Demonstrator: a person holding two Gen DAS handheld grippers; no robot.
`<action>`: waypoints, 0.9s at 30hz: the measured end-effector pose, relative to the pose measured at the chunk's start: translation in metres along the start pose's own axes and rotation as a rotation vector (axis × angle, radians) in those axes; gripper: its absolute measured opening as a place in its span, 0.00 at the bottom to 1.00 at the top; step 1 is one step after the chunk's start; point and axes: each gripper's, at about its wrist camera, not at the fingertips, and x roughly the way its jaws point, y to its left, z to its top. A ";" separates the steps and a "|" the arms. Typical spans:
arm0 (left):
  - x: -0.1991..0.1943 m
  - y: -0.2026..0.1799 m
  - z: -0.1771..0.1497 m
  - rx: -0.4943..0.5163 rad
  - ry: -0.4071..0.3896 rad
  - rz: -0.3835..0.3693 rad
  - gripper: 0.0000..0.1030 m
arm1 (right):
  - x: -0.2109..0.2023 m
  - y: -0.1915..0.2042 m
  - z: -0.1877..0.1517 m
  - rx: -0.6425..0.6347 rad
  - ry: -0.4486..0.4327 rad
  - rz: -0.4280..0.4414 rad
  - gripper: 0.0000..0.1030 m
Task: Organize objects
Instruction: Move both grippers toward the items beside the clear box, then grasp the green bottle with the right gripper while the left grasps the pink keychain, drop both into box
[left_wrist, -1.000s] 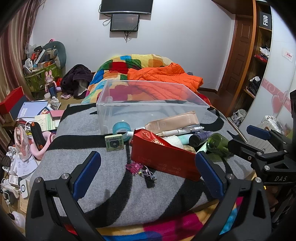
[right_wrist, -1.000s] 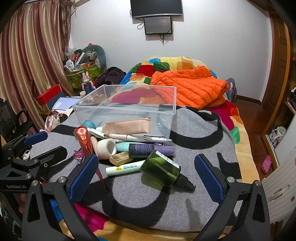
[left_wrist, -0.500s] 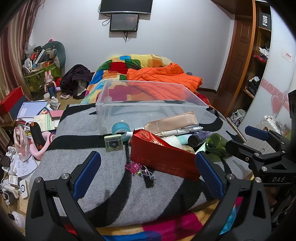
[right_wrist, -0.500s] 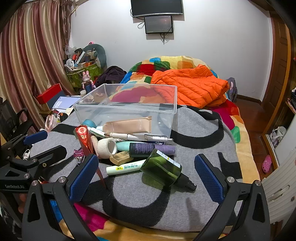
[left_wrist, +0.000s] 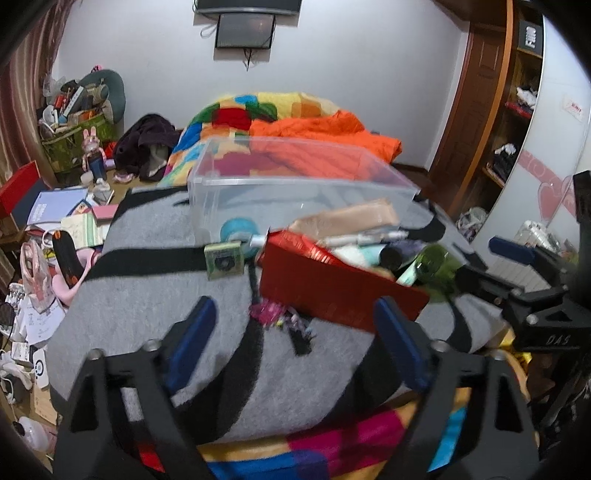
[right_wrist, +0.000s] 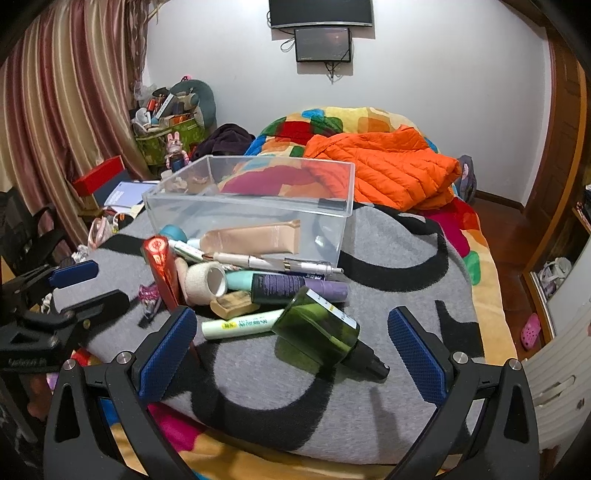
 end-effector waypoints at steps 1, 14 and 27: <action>0.003 0.002 -0.002 0.001 0.013 0.008 0.78 | 0.003 -0.003 -0.002 -0.006 0.011 -0.001 0.99; 0.045 0.017 -0.003 0.014 0.112 0.043 0.69 | 0.036 -0.031 -0.010 0.005 0.096 -0.022 0.84; 0.045 0.031 -0.004 -0.017 0.074 0.054 0.27 | 0.056 -0.036 -0.010 0.017 0.138 0.007 0.47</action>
